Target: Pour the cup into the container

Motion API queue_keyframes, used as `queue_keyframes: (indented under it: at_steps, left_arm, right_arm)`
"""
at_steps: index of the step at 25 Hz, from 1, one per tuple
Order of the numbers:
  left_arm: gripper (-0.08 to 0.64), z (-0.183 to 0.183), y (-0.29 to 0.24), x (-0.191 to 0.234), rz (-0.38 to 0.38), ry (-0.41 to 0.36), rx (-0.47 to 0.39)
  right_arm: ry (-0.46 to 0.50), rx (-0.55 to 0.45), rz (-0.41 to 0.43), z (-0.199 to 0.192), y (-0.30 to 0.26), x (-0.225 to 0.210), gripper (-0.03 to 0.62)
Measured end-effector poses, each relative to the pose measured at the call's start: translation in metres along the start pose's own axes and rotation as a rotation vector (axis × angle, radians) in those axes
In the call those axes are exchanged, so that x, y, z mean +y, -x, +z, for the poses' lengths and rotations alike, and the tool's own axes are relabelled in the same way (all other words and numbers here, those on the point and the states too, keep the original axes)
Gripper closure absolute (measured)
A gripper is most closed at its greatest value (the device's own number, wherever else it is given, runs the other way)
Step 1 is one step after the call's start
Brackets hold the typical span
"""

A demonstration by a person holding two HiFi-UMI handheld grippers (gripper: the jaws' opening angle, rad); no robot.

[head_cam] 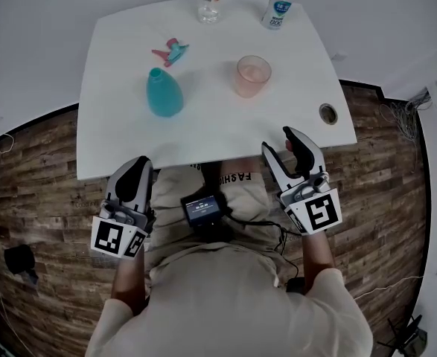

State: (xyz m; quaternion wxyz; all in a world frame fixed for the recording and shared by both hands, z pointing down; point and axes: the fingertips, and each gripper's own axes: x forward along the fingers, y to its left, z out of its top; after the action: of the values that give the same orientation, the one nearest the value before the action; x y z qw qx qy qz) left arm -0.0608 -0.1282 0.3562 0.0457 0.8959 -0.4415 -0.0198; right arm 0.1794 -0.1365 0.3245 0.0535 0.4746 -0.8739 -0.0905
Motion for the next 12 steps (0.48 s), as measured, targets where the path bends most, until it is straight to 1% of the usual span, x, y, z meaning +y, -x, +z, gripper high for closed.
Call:
queue_keyframes:
  at_steps: [5, 12]
  left_arm:
    - [0.545, -0.001, -0.002, 0.005, 0.013, -0.017, 0.032]
    - [0.498, 0.001, -0.004, 0.011, 0.014, -0.052, 0.055]
  right_arm:
    - [0.011, -0.003, 0.011, 0.003, -0.004, -0.005, 0.400]
    - [0.015, 0.003, 0.036, 0.004, -0.012, -0.013, 0.387]
